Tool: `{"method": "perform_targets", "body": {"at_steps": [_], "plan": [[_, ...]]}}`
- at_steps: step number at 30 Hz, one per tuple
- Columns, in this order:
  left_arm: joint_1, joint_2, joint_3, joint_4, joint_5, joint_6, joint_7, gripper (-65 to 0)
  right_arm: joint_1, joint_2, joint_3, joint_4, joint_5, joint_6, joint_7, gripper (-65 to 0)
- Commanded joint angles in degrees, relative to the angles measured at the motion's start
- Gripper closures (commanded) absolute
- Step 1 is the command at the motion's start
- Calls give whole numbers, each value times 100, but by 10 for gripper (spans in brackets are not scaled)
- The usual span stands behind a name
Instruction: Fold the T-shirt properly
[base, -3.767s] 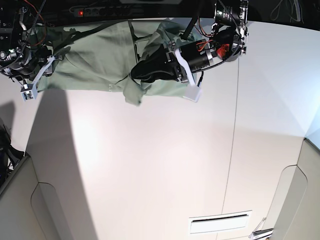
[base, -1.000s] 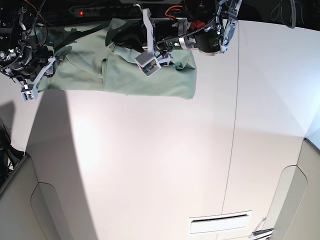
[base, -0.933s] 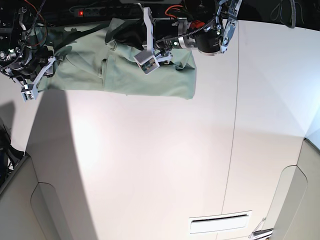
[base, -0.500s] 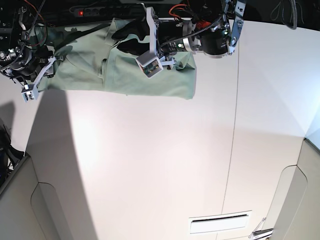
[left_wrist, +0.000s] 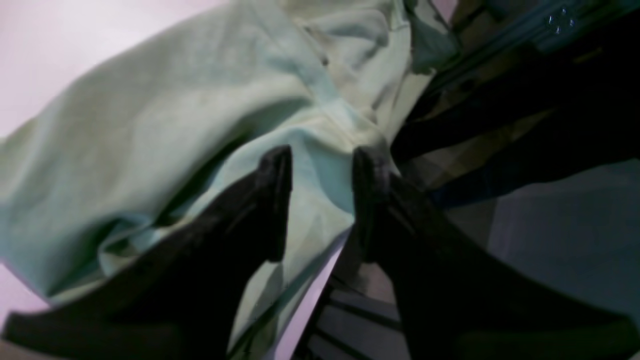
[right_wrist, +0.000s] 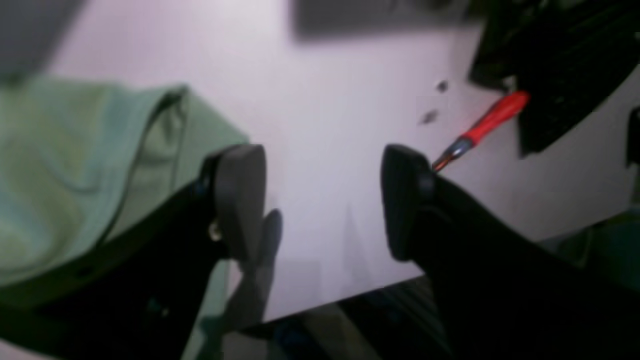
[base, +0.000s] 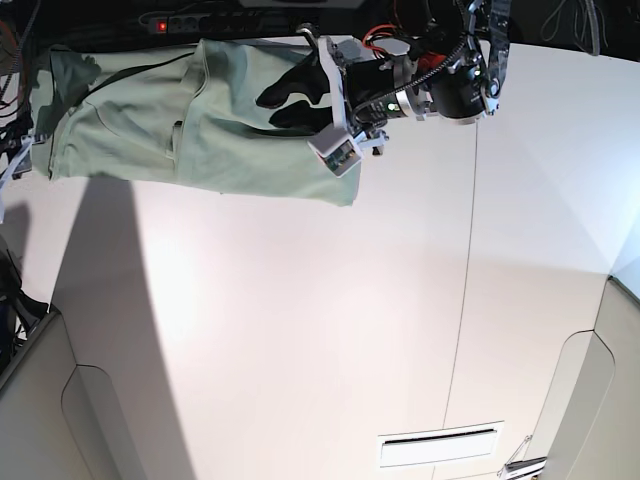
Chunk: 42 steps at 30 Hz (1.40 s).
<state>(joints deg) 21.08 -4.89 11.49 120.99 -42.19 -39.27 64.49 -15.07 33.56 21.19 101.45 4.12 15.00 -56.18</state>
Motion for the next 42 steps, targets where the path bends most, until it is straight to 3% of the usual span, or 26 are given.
{"method": "perform_targets", "body": {"at_steps": [1, 4, 6, 10, 14, 18, 21, 29, 34, 42], "plan": [[-26, 22, 0, 103, -122, -44, -133, -230, 42, 168, 98, 70, -13, -24, 63, -360], [-24, 22, 0, 103, -120, -44, -127, -230, 42, 186, 291, 24, 48, -20, -59, -360], [-24, -7, 0, 103, -120, -44, -127, -230, 44, 188, 555, -136, 498, 216, -138, -360], [-24, -7, 0, 103, -118, -44, -127, -230, 44, 249, 1279, -981, 1902, 1012, -177, -360], [-26, -7, 0, 103, -118, -46, -129, -230, 44, 494, 1764, -2151, 3641, 1744, -708, -360], [-28, -7, 0, 103, -120, -46, -131, -230, 44, 629, 1794, -3088, 5515, 1993, -1484, -360], [-28, -7, 0, 103, -120, -46, -131, -230, 44, 625, 1709, -3484, 6365, 2041, -1917, -360], [-28, -7, 0, 103, -120, -46, -151, -230, 46, 623, 1141, -3637, 7075, 2039, -2103, -360], [-28, -7, 0, 103, -118, -46, -168, -230, 46, 623, 739, -3637, 7079, 2039, -2103, -360], [-26, -7, 0, 103, -118, -46, -168, -230, 402, 625, 767, -3633, 7101, 2039, -2103, -360]]}}
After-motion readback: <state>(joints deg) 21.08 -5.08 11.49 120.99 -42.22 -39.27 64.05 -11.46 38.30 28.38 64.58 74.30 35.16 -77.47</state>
